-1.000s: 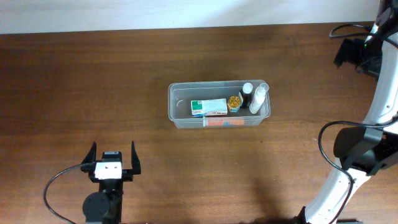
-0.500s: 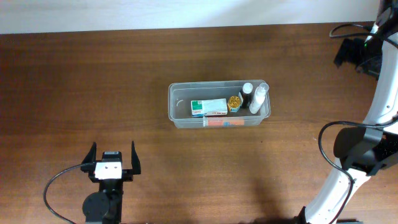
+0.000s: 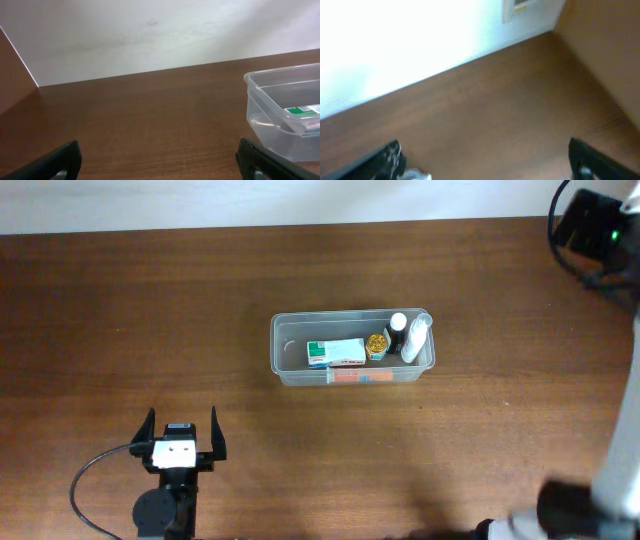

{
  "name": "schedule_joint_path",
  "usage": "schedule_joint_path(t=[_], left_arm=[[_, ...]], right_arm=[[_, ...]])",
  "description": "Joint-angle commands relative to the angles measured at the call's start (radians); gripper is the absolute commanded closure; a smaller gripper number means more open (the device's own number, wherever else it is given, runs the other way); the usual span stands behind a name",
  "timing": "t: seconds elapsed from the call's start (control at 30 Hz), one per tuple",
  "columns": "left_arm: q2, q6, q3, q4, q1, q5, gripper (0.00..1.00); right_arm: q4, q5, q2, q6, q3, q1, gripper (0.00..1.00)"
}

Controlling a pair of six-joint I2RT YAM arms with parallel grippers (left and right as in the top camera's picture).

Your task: Pack container

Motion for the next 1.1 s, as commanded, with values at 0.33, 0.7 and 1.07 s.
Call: schedule_joint_path(t=[0.33, 0.7, 1.07], left_arm=[[-0.009, 0.019, -0.003, -0.004, 0.006, 0.011, 0.01], [-0.009, 0.019, -0.003, -0.004, 0.006, 0.011, 0.01], [-0.009, 0.019, -0.003, -0.004, 0.006, 0.011, 0.01]], right_arm=[[0.655, 0.005, -0.772, -0.006, -1.160, 0.212, 0.02], [1.128, -0.054, -1.364, -0.075, -1.904, 0.267, 0.02], [1.190, -0.117, -1.637, -0.071, -2.138, 0.266, 0.02]])
